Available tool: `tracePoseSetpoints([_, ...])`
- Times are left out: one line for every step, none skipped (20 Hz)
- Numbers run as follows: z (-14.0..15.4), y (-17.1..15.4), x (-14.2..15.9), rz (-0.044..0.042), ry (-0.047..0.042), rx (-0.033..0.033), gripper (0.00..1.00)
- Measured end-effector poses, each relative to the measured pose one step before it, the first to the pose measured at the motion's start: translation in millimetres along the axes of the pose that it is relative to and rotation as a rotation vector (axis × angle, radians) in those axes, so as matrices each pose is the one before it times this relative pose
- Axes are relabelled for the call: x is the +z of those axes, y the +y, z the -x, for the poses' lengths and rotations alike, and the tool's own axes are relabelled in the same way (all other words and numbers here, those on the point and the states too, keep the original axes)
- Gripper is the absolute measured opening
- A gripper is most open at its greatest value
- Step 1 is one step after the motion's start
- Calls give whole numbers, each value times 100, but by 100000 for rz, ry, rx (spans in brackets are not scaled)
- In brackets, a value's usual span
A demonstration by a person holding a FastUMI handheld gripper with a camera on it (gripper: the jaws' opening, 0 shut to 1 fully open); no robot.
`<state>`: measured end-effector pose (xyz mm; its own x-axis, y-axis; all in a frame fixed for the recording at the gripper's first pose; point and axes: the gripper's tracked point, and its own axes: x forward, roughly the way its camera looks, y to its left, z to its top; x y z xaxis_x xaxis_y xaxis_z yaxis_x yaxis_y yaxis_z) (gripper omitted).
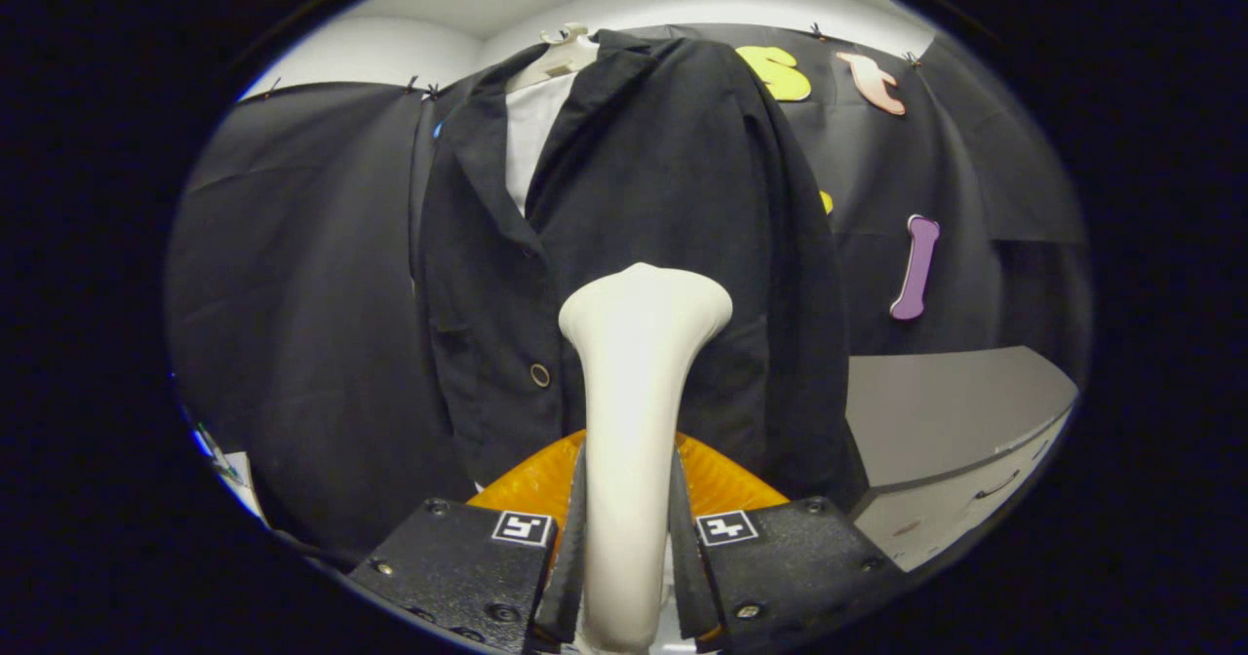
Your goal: Iron the clothes twice with a garment steamer, once on the left side and once on the right side.
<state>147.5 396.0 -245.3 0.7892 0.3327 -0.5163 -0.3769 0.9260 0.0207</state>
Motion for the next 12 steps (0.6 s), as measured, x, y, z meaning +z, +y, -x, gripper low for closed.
tracePoseSetpoints([-28, -80, -622, 80, 1367, -168, 41])
tracePoseSetpoints([-79, -18, -514, 316, 1310, -91, 41])
tracePoseSetpoints([-120, 56, -629, 600, 1259, -157, 41])
tracePoseSetpoints([57, 118, -675, 537, 1291, 50, 41])
tracePoseSetpoints([-122, 115, -801, 422, 1280, 172, 41])
tracePoseSetpoints([-70, 138, -662, 368, 1475, 152, 41])
tracePoseSetpoints([-70, 16, -718, 205, 1546, 63, 41])
tracePoseSetpoints([-213, -28, -614, 31, 1842, 39, 41])
tracePoseSetpoints([-349, 19, -864, -203, 2140, -36, 41])
tracePoseSetpoints([-151, -120, -687, -460, 2160, -200, 40])
tracePoseSetpoints([-39, -117, -1008, -415, 2106, -334, 40])
tracePoseSetpoints([-181, -119, -815, -362, 2118, -408, 41])
